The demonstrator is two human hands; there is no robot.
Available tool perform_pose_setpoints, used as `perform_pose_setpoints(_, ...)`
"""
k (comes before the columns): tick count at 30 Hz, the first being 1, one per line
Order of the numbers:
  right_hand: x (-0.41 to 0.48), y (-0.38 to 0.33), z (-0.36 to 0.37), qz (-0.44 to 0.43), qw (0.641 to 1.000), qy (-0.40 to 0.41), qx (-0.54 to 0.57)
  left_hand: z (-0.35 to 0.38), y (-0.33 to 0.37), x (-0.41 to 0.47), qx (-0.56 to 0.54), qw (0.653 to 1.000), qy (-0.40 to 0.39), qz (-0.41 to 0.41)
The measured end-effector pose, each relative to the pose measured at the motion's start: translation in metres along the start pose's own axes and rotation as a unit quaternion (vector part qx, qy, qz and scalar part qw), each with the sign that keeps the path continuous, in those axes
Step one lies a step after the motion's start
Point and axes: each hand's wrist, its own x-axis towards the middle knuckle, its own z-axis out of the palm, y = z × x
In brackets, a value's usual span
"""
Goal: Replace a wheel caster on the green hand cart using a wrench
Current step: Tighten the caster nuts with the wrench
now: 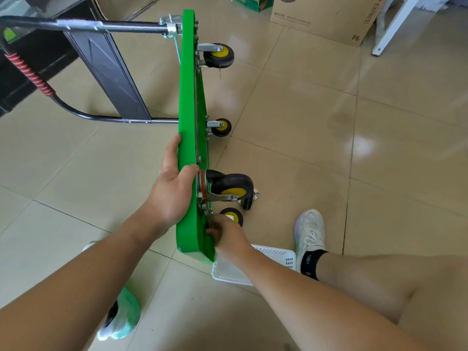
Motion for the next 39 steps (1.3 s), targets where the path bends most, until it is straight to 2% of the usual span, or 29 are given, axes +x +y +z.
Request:
perform_pose_setpoints(5,-0.014,0.011,-0.008,-0.015,1.000,0.000,-0.022,-0.002,0.001,0.000,0.005,1.000,-0.003,0.005)
perform_pose_setpoints(16,-0.086,-0.012,-0.023,0.037,0.992,-0.085,0.081,-0.002,0.013,-0.008,0.023,1.000,-0.001,-0.010)
perform_pose_setpoints(24,-0.080,-0.029,-0.032,0.042,0.986,-0.101,0.128,-0.003,0.013,-0.009,0.028,0.999,-0.004,-0.017)
perform_pose_setpoints(31,-0.073,-0.028,-0.032,0.049,0.987,-0.111,0.108,-0.004,0.012,-0.007,0.021,1.000,-0.012,-0.015)
perform_pose_setpoints(39,-0.046,-0.006,0.000,0.056,0.991,-0.079,0.097,-0.002,0.006,-0.003,0.020,1.000,-0.007,-0.005)
